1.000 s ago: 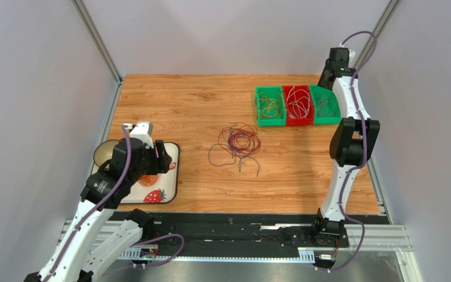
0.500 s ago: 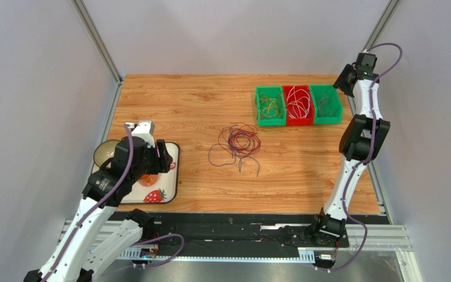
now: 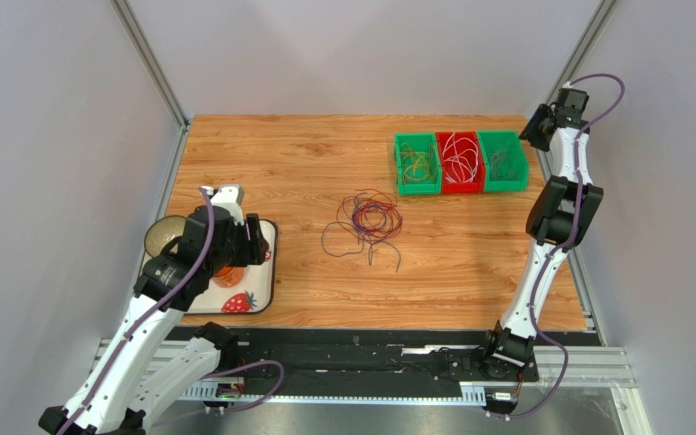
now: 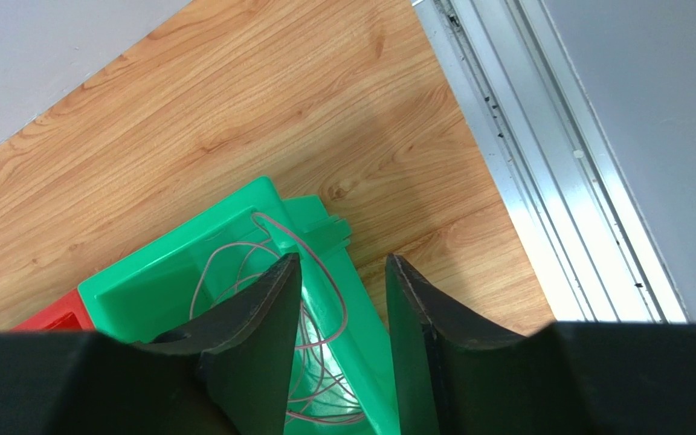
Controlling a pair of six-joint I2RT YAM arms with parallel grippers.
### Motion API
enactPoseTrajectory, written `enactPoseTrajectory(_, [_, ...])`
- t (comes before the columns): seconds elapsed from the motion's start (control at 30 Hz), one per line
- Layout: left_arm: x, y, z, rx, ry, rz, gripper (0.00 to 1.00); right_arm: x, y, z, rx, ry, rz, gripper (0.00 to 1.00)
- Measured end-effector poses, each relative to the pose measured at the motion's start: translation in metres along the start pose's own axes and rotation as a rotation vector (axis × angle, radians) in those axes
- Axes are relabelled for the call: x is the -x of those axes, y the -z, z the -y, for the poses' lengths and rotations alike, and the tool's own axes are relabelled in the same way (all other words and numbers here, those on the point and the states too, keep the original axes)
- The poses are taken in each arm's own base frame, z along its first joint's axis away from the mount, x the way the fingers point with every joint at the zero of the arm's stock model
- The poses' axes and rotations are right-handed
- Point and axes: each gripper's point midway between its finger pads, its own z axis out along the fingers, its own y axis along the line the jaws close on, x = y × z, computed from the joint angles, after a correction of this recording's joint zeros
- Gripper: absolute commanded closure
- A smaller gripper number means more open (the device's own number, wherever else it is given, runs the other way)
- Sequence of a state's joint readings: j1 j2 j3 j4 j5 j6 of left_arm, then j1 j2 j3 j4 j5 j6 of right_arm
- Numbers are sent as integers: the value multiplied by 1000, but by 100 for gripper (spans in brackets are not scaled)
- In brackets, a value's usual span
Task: Untangle the cables
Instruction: Place the cable in the bin.
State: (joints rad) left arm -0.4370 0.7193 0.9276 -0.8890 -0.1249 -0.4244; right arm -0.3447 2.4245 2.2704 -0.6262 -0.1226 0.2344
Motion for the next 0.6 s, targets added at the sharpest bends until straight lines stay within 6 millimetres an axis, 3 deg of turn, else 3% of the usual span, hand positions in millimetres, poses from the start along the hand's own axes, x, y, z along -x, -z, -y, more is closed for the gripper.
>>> enactPoseTrajectory(0.37, [0,-1,0,2,-1,-4,36,1,-1,-5,43,-1,6,95])
enactPoseTrajectory(0.47, [0,-1,0,2,-1,-4,36,-2,-2,-8,59,-4,-5,100])
enactPoseTrajectory(0.6, [0,-1,0,2,-1,-4,36,-3,-1,-12,74,-2,-5,100])
